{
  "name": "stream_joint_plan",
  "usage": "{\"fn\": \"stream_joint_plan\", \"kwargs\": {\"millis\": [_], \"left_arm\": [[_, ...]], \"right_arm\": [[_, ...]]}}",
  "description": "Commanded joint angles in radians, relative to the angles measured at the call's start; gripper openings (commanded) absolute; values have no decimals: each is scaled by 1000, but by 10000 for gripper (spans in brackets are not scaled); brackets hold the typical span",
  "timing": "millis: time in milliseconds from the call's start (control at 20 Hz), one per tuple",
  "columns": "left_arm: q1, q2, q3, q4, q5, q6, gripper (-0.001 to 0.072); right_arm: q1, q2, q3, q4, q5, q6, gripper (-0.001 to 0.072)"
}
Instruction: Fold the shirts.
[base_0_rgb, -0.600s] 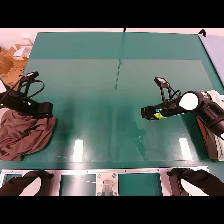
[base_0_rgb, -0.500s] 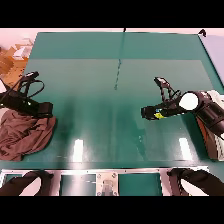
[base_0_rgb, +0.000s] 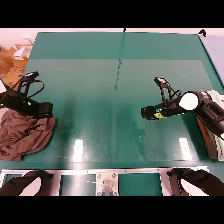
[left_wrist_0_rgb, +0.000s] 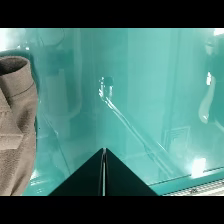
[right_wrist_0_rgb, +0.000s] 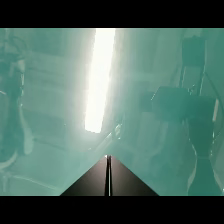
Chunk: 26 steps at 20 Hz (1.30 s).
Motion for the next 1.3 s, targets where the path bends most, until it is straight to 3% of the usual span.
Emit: {"fn": "stream_joint_plan", "kwargs": {"millis": [0,250,300,350,550,650,800,1000,1200,1250], "left_arm": [[0,0,0,-2,10,0,19],[0,0,0,5,107,1,21],[0,0,0,13,126,0,225],[0,0,0,48,142,-16,720],[0,0,-2,518,31,-137,702],[1,0,-9,641,4,-138,702],[53,0,-119,654,89,-138,701],[156,-1,-317,651,344,-137,700],[167,-3,-379,646,584,-138,696],[167,-8,-384,642,628,-138,578]], "right_arm": [[1,1,0,0,0,0,22],[1,1,0,1,-20,0,22],[1,1,0,1,-37,0,22],[1,1,0,1,-46,0,22],[1,1,0,1,-51,0,22],[1,1,0,1,-59,0,22],[1,1,0,1,-67,0,22],[1,1,0,0,-67,0,22],[1,1,0,1,-67,0,22],[1,1,0,1,-67,0,22]]}}
